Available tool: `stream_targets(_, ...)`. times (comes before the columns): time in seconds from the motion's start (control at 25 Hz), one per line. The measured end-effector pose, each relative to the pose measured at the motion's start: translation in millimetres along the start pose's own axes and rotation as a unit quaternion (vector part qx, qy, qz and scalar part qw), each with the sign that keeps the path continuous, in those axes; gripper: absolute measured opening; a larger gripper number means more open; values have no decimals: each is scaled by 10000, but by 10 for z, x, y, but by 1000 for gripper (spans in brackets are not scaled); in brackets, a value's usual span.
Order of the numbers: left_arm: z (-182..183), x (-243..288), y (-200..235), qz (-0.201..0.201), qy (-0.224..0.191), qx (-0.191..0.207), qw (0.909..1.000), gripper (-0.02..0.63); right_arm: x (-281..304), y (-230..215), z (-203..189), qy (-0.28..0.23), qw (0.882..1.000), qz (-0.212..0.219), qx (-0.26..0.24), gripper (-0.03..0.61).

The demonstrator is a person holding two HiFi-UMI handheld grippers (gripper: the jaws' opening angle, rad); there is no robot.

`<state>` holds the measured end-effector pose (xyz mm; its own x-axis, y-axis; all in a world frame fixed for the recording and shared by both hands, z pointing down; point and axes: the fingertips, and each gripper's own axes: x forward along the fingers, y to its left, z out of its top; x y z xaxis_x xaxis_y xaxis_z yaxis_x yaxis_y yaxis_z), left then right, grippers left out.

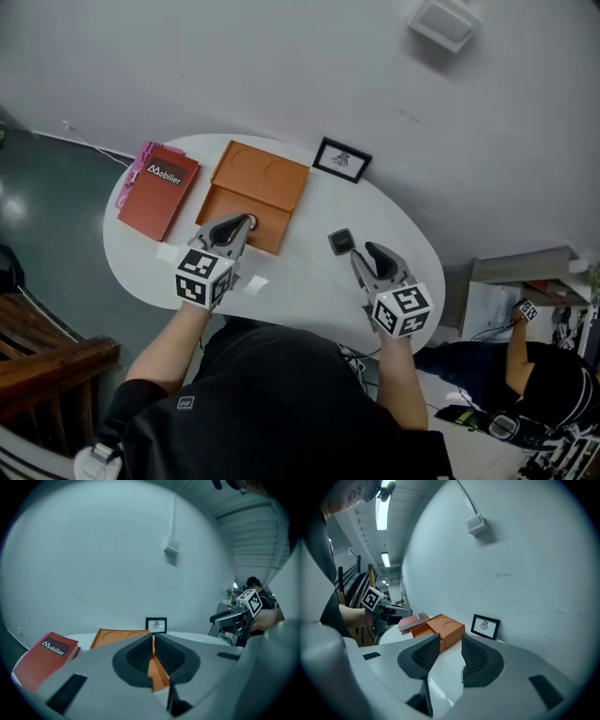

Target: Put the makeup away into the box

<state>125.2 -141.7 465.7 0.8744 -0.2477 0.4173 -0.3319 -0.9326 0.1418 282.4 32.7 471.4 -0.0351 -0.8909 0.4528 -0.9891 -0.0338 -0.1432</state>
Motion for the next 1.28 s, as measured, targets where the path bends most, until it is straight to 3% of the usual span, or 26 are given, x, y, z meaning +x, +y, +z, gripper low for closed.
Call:
stream_targets(0.32,88,224,-677,-99,-183,-143,9997,23,211,-390,-398,269,9995,162,63,193)
stream_targets(0.56,122,454,-1006,-488,-107,0,9987,23,512,-585,-754,610,9981,0,38,243)
stream_targets(0.68,100,590,-1048,-601,-46,63,9982,23,693,-680,-954,751,9970,-176,2,255)
stream_targets(1.04,-143,790,-1067,-690,319,-16,9971,23,1121,-684,-1633,1414,9897,-178,100,272)
stream_targets(1.28,-220,707,-1124,-573,463,-32,9973,23,1290,-664,-1755,1736,9835,-250,-444,279)
